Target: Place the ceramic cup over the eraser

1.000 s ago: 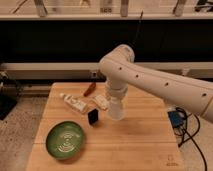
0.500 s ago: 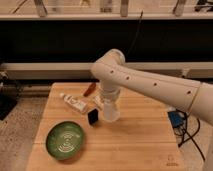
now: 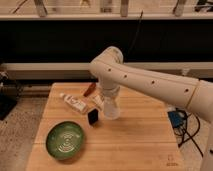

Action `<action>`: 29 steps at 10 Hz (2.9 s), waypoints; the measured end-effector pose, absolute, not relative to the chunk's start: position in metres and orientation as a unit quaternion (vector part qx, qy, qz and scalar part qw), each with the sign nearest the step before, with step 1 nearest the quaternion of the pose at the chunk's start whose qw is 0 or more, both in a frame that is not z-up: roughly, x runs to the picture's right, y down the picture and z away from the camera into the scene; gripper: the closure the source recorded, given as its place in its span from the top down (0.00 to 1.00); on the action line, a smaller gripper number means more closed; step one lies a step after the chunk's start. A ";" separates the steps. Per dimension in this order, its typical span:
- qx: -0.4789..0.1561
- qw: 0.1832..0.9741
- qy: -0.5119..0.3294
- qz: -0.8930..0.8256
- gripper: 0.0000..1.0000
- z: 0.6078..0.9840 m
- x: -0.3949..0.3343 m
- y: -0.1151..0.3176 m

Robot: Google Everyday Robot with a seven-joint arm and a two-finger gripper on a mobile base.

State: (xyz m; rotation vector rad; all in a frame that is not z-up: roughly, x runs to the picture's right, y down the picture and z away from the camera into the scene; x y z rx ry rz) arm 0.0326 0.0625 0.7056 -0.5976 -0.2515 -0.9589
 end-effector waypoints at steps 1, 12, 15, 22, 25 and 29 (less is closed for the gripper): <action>-0.282 0.838 -0.118 -0.452 0.00 0.706 0.034 0.060; -0.257 0.820 -0.142 -0.492 0.00 0.693 -0.016 0.035; -0.255 0.807 -0.163 -0.507 0.00 0.686 -0.038 0.041; -0.261 0.790 -0.193 -0.520 0.00 0.683 -0.060 0.067; -0.261 0.789 -0.198 -0.520 0.00 0.686 -0.066 0.071; -0.271 0.784 -0.200 -0.521 0.00 0.708 -0.069 0.084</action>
